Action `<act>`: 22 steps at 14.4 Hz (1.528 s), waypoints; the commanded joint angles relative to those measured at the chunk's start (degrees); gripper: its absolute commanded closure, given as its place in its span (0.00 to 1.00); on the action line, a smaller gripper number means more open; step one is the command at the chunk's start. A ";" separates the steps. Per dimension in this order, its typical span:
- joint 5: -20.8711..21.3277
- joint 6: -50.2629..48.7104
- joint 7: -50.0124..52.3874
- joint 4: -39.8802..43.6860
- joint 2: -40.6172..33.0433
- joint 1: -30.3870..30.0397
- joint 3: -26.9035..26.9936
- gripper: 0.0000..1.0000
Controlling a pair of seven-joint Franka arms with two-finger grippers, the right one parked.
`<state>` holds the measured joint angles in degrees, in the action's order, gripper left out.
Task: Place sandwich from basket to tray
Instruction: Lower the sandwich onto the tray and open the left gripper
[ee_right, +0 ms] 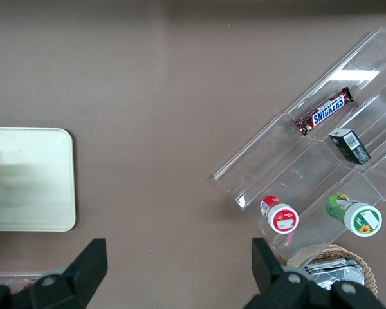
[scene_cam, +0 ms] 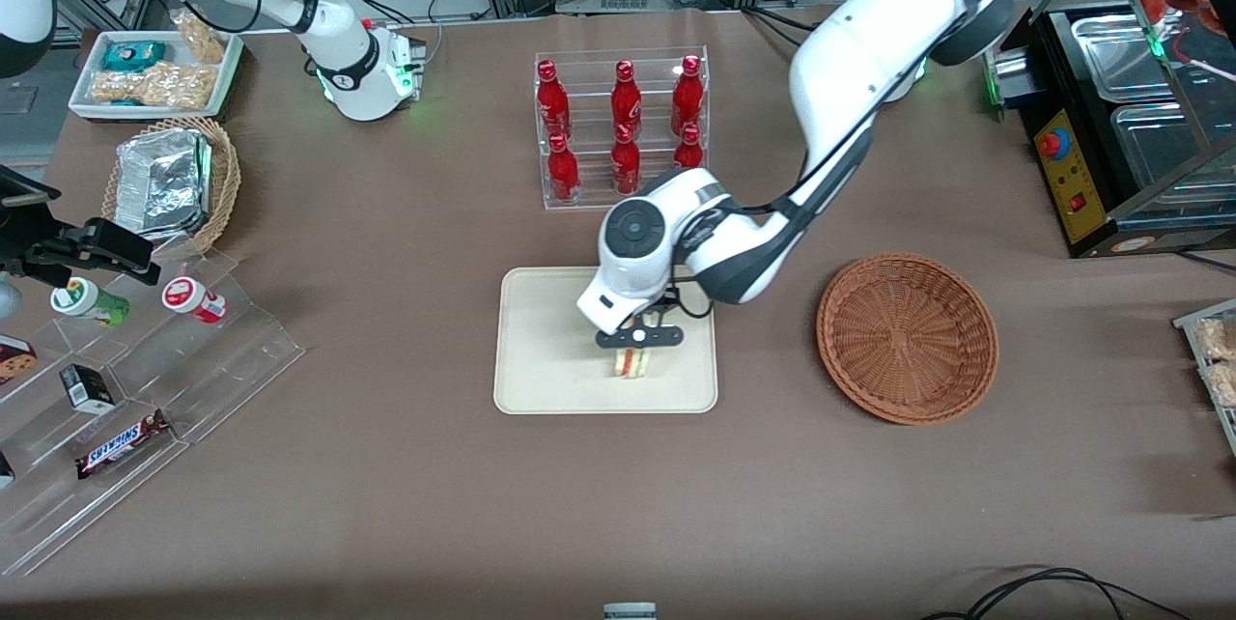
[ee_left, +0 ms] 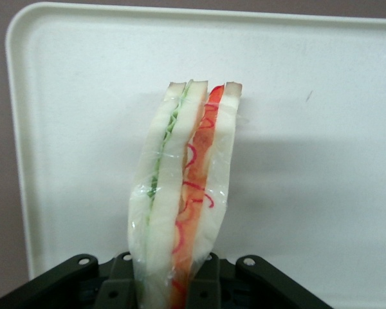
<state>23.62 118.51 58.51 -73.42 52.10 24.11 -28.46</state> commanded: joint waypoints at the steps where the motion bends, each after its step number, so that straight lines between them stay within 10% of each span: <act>1: 1.26 -0.30 4.93 8.72 5.20 5.92 5.24 0.80; 5: 1.35 4.88 10.03 9.08 5.56 8.32 7.81 0.66; 9: 1.35 5.24 14.68 9.08 5.47 8.32 7.98 0.00; 16: 0.38 -9.85 14.09 8.82 -3.91 6.05 8.07 0.00; 22: -12.87 -24.87 1.37 8.38 -17.97 -4.23 6.67 0.00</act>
<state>14.57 98.20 64.32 -62.34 39.47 23.26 -21.37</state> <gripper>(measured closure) 0.000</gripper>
